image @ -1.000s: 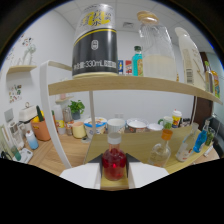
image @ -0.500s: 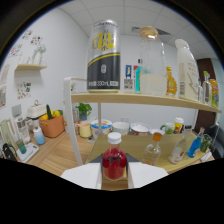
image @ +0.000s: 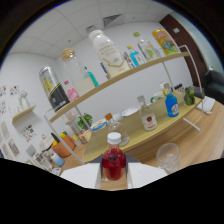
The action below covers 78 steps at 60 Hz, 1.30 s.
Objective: Make me a cup of Vodka Sunrise.
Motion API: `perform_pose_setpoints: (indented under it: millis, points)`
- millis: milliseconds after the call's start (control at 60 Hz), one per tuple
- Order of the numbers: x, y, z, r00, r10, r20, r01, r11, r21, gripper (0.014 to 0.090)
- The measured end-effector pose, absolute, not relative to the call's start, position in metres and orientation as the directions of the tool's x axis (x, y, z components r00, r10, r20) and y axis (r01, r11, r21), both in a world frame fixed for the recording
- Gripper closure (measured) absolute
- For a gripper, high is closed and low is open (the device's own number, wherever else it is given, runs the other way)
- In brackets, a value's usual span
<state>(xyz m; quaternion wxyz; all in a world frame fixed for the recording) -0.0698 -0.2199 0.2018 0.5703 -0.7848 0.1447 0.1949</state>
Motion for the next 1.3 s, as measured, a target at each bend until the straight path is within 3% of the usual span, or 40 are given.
perform_pose_setpoints:
  millis: [200,383,600,817,950,1117,1217,1300]
  points:
    - [-0.054,-0.218,0.189,0.569,-0.07,-0.819,-0.793,-0.311,-0.524,0.0703]
    - [-0.048,-0.211,0.192,0.243,-0.078,-0.967,-0.937,-0.278,-0.213,0.0705]
    - [-0.03,-0.205,0.2,-0.172,-0.063,-0.983,-0.957,-0.226,0.182,0.0705]
    - [-0.02,-0.202,0.208,-0.464,-0.032,-0.885,-0.861,-0.217,0.459,0.0704]
    - [-0.019,-0.201,0.209,-0.512,-0.036,-0.858,-0.834,-0.218,0.507,0.0705]
    - [-0.022,-0.205,0.214,-0.461,-0.03,-0.887,-0.86,-0.232,0.455,0.0707]
    - [-0.027,-0.207,0.224,-0.3,-0.008,-0.954,-0.926,-0.24,0.293,0.0706]
    - [-0.037,-0.208,0.239,-0.056,0.017,-0.998,-0.968,-0.245,0.05,0.0705]
